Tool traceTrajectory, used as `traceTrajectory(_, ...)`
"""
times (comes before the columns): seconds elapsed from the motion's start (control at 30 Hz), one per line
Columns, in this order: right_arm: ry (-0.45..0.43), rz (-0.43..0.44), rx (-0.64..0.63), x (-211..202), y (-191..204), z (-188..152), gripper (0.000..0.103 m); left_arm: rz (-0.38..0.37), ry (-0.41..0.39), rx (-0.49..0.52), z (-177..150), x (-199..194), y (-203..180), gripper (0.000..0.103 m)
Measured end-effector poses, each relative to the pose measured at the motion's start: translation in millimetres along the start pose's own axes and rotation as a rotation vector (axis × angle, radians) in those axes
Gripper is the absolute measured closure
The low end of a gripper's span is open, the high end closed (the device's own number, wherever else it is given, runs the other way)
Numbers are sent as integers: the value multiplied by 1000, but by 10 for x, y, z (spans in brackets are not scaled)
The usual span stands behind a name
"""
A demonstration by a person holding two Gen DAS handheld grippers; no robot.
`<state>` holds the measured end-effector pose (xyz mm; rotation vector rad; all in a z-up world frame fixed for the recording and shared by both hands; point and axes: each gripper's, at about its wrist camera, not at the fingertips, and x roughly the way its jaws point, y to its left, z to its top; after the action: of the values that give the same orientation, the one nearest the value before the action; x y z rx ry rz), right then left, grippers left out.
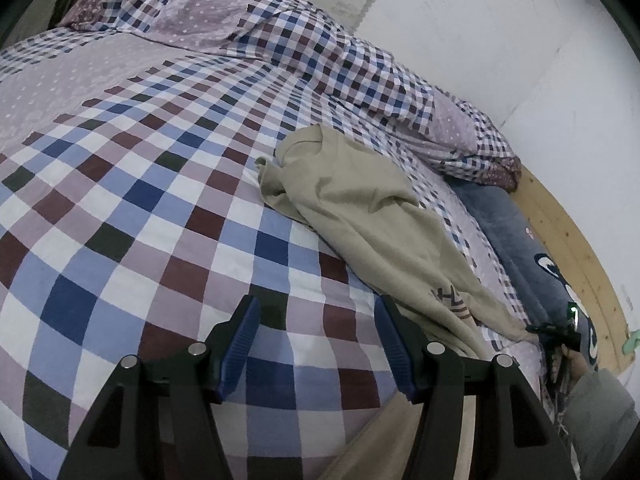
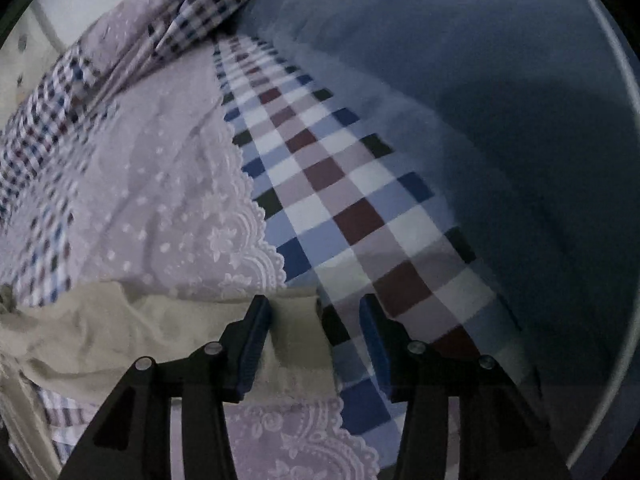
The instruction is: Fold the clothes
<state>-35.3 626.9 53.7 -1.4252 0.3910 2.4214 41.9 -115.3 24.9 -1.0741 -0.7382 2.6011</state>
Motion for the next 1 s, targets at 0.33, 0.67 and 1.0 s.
traceTrajectory(0.33,-350,-386,-138,-637,230,241,95,-11,-7,0,3,-26,-4,40)
traceTrajectory(0.67,-316,-410,-86,-924,419,-42,49,-38,-23,-36,57,-123,8,40)
traceTrajectory(1.0,-276,160,-21,-1176,1662,-966,48,-88,-69,-136,197,-286,129,40)
